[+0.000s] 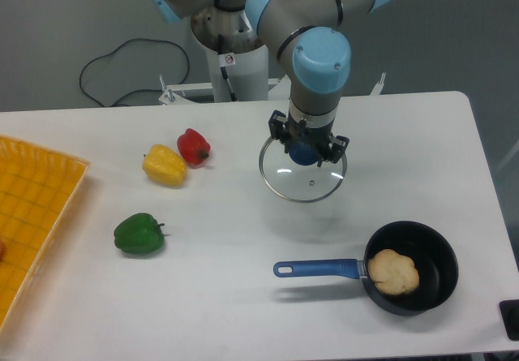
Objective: Close the pot lid
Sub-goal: 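Carry the held glass lid over toward the black saucepan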
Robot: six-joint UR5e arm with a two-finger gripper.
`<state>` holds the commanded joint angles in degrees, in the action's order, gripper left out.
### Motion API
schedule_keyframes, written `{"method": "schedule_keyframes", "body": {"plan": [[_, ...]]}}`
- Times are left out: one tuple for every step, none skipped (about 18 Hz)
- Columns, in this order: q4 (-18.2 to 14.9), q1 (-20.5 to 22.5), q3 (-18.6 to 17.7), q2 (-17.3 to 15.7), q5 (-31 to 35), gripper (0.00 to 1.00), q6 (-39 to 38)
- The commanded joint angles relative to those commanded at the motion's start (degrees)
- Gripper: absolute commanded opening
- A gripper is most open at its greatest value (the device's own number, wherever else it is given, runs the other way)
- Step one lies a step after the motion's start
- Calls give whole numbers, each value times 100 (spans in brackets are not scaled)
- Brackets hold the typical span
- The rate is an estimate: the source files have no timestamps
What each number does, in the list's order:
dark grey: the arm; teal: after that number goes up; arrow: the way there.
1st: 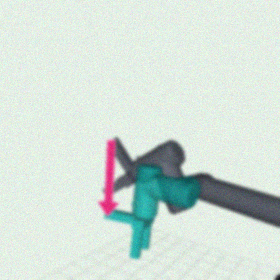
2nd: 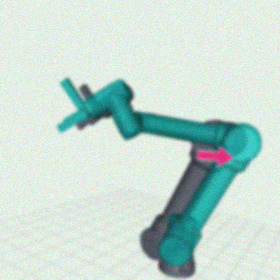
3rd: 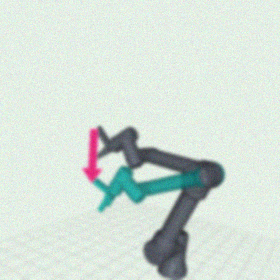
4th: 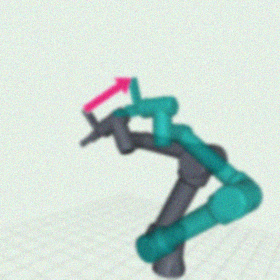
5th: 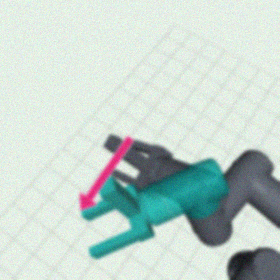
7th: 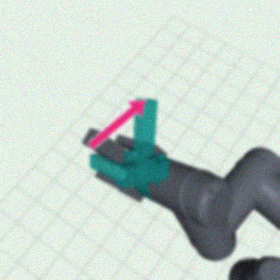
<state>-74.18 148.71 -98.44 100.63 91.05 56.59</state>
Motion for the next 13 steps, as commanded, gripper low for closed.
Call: {"method": "schedule_keyframes", "body": {"plan": [[-9, 44, 9, 9, 0, 59, 97], [-17, 53, 26, 44, 0, 59, 158], [-9, 62, 52, 61, 0, 59, 176], [-26, 97, 157, 131, 9, 59, 177], [-35, 114, 271, 236, 9, 59, 177], [-44, 123, 377, 333, 9, 59, 177], [-79, 141, 482, 438, 9, 59, 177], [-140, 167, 588, 518, 9, 59, 177], [-202, 176, 728, 606, 9, 59, 177], [-272, 185, 877, 694, 9, 59, 177], [-368, 211, 1018, 764, 9, 59, 177], [-465, 237, 1150, 826, 9, 59, 177], [-527, 255, 1264, 878, 0, 59, 185]]}}
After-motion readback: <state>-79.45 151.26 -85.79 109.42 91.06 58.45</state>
